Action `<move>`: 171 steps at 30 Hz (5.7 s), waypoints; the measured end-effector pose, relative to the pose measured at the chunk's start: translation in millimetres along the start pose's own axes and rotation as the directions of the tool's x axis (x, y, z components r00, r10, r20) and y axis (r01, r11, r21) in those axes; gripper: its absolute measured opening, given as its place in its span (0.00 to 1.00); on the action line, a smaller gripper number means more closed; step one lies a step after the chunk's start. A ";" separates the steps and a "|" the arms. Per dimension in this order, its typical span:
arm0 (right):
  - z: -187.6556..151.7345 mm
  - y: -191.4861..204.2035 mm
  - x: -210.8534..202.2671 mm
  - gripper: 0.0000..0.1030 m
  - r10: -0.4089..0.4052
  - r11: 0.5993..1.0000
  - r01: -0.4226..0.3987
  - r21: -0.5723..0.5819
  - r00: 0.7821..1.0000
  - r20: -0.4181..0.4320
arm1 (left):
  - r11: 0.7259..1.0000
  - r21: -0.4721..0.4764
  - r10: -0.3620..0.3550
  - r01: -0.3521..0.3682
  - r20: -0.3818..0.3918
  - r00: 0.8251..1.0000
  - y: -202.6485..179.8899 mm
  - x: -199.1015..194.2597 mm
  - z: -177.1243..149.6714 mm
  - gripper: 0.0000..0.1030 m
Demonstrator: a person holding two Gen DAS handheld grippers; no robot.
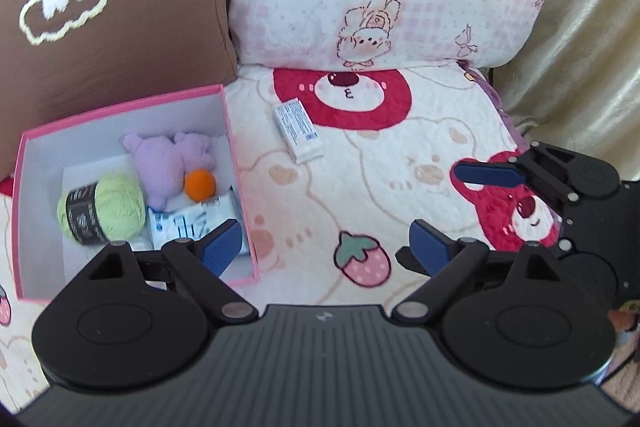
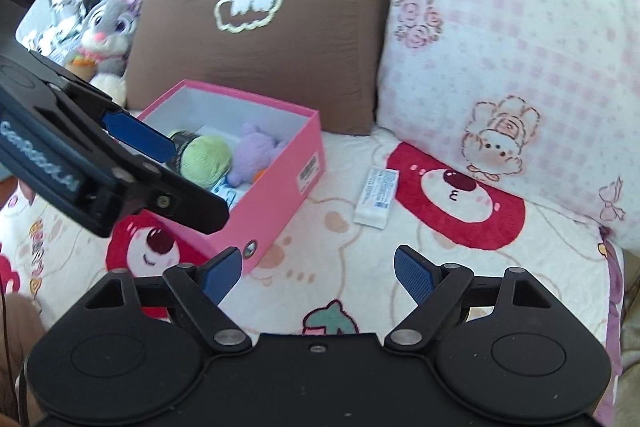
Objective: Organize objects
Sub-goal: 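Move the left tool toward the white wrapped soap bar, then close the left gripper on the wrapped soap bar, then lift the soap bar with the left gripper and carry it over the pink box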
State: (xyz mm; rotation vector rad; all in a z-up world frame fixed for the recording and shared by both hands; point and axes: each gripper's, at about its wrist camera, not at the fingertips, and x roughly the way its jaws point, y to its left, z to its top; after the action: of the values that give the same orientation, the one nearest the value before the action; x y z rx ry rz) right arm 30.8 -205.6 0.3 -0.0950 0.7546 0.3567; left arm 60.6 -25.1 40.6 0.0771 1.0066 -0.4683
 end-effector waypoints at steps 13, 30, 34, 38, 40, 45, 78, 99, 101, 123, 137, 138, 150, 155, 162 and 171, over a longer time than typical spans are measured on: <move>-5.6 -34.0 39.5 0.88 -0.127 0.991 0.121 0.053 0.984 0.128 | 0.998 -0.030 -0.054 0.053 -0.019 0.998 -3.9 74.0 34.2 0.87; -16.3 -37.9 98.4 0.89 -0.154 0.988 0.157 -0.015 0.982 0.105 | 0.993 -0.112 -0.030 0.033 0.033 0.999 15.5 140.5 75.7 0.69; -5.7 -31.8 104.0 0.88 -0.140 0.984 0.150 -0.092 0.984 0.107 | 0.994 -0.106 -0.006 0.008 0.017 1.000 18.2 153.5 79.6 0.67; 3.0 -44.4 122.3 0.88 -0.114 0.992 0.118 -0.040 0.989 0.093 | 0.992 -0.123 -0.001 0.001 -0.002 1.000 20.3 169.8 82.8 0.61; 2.4 -54.1 136.6 0.88 -0.113 0.994 0.112 0.010 0.990 0.081 | 0.992 -0.129 -0.014 0.011 -0.022 1.000 21.4 178.4 83.3 0.59; -10.2 -70.4 161.4 0.86 -0.093 0.991 0.087 0.104 0.994 0.060 | 0.986 -0.164 -0.026 0.019 -0.041 0.999 28.3 196.6 83.1 0.52; -31.0 -81.0 159.8 0.45 -0.018 0.993 0.029 0.111 0.994 -0.105 | 0.949 -0.280 -0.179 0.142 -0.111 0.978 25.3 236.2 55.3 0.22; -37.0 -95.5 162.9 0.56 -0.038 0.998 0.039 0.055 0.999 -0.029 | 0.917 -0.348 -0.202 0.196 0.018 0.979 30.0 243.8 32.6 0.26; -37.6 -97.6 167.4 0.55 -0.035 0.998 0.036 0.060 0.999 -0.028 | 0.909 -0.366 -0.202 0.201 0.036 0.979 31.7 242.7 31.1 0.24; -36.0 -91.4 155.6 0.45 -0.045 0.996 0.050 0.071 0.997 -0.070 | 0.927 -0.310 -0.200 0.209 0.061 0.978 15.4 214.6 13.1 0.22; -17.3 -60.3 110.1 0.45 -0.050 0.999 0.050 0.009 0.997 -0.052 | 0.935 -0.268 -0.214 0.232 0.095 0.972 16.6 160.1 0.5 0.24; -16.2 -56.5 106.8 0.45 -0.057 0.998 0.057 0.000 0.997 -0.052 | 0.935 -0.266 -0.218 0.236 0.096 0.971 17.0 156.1 -1.0 0.24; -2.0 -26.3 69.0 0.45 -0.035 0.998 0.034 -0.060 0.999 -0.017 | 0.948 -0.218 -0.212 0.233 0.112 0.971 18.5 102.5 -13.4 0.24; -1.0 -12.0 54.3 0.45 -0.029 0.995 0.028 -0.094 0.999 -0.013 | 0.952 -0.199 -0.213 0.231 0.109 0.971 17.4 83.5 -22.2 0.24; 2.7 15.2 40.1 0.45 -0.014 0.997 0.011 -0.081 0.999 -0.040 | 0.963 -0.173 -0.191 0.208 0.110 0.975 19.1 53.9 -36.8 0.25; -0.2 46.0 24.8 0.45 0.016 0.992 -0.020 -0.126 0.999 -0.031 | 0.968 -0.168 -0.170 0.184 0.098 0.981 29.2 20.4 -52.2 0.25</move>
State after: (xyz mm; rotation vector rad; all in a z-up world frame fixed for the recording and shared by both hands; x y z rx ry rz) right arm 31.2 -155.7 -14.9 -0.2131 0.7628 0.4209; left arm 40.2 8.5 -8.9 -0.1919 0.9736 -0.5388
